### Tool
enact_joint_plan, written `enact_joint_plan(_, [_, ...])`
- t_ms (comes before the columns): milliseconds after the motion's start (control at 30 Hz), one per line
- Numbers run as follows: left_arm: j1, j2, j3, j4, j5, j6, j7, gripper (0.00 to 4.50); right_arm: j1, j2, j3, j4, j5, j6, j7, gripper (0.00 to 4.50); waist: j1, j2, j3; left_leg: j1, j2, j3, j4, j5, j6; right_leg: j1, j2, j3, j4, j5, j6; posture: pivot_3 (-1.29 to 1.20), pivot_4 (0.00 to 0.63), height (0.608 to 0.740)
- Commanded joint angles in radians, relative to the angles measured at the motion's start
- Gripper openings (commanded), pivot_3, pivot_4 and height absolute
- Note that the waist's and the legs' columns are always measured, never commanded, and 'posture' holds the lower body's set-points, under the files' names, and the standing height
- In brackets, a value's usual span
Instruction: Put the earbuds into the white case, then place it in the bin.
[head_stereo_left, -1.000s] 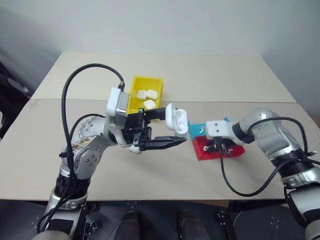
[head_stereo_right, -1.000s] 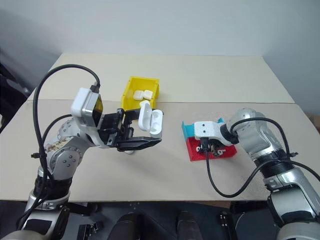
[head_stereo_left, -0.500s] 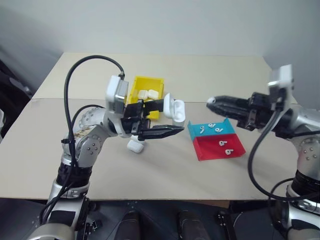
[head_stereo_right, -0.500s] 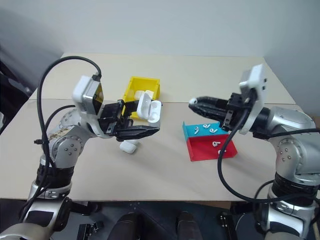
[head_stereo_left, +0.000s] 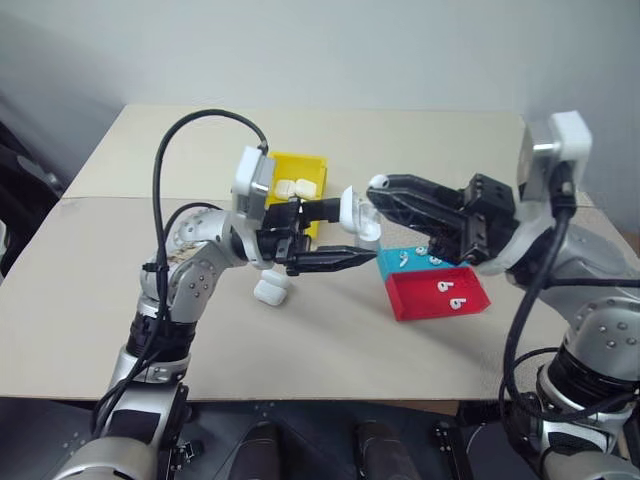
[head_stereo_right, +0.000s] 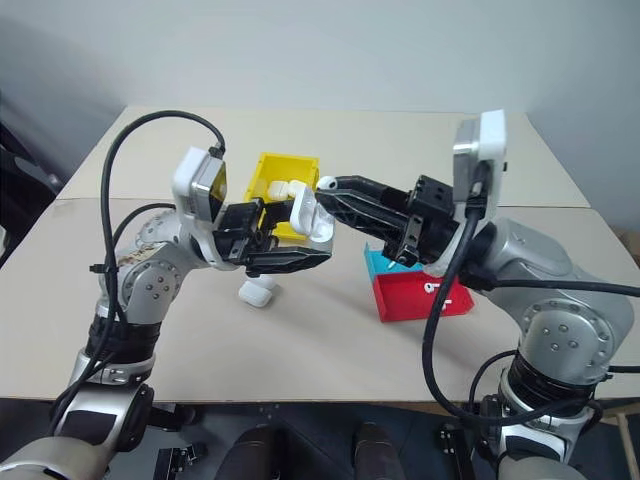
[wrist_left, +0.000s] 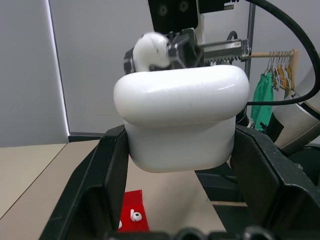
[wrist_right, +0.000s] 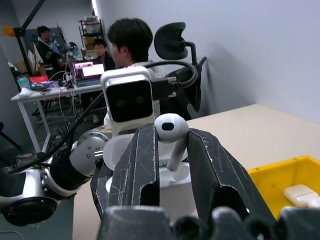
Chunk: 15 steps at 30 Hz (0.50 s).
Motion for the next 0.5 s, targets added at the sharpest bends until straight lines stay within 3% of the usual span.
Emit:
enact_joint_plan(33, [-0.015,0.002,0.015,-0.032,-0.005,0.0,-0.004,2.79,0.001,-0.027,0.013,-0.006,0.021,-0.053,-0.006,0.65,0.0,0.0,0.0,0.0,0.0,0.0,0.0,0.0,0.0,0.0,0.0,0.0,0.0,0.0,0.0,0.0,0.15,0.74])
enact_joint_plan(500, [0.01,-0.002,0.025,-0.062,0.001,-0.016,0.006,2.79,0.009,-0.128,0.095,0.047,-0.023,-0.128,0.017,0.65,0.0,0.0,0.0,0.0,0.0,0.0,0.0,0.0,0.0,0.0,0.0,0.0,0.0,0.0,0.0,0.0,0.15,0.74])
